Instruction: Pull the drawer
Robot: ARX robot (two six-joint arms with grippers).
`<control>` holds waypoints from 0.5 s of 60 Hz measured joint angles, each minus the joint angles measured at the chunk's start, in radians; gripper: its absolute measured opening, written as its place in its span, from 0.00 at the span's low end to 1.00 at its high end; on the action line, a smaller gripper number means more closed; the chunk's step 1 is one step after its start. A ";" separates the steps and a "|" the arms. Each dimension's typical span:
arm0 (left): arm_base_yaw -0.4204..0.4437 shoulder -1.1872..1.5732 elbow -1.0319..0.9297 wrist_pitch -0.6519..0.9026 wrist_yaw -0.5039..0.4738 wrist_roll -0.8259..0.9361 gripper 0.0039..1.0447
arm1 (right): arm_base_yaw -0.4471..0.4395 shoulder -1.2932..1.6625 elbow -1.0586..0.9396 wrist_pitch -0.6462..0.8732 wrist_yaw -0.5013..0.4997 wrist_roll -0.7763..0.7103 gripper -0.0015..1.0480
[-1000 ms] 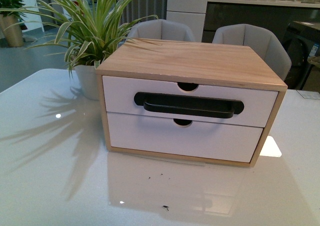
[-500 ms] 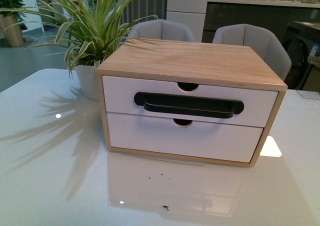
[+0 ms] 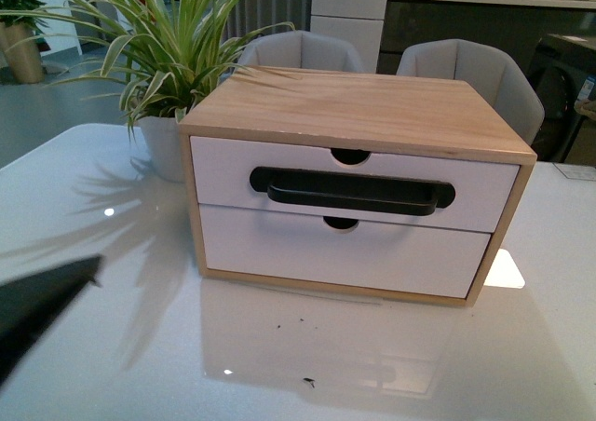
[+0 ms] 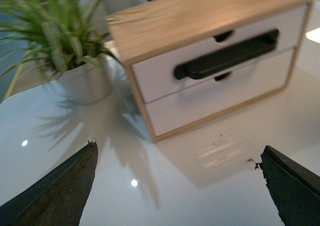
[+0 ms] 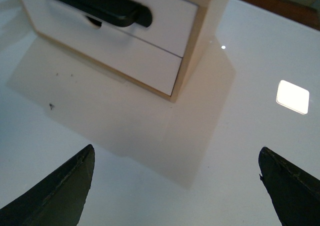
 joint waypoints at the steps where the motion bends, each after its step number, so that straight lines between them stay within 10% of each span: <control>1: -0.009 0.042 0.017 0.005 0.014 0.029 0.93 | 0.005 0.025 0.015 -0.003 -0.003 -0.032 0.91; 30: -0.093 0.699 0.549 -0.180 0.196 0.476 0.93 | 0.183 0.485 0.341 -0.085 -0.007 -0.531 0.91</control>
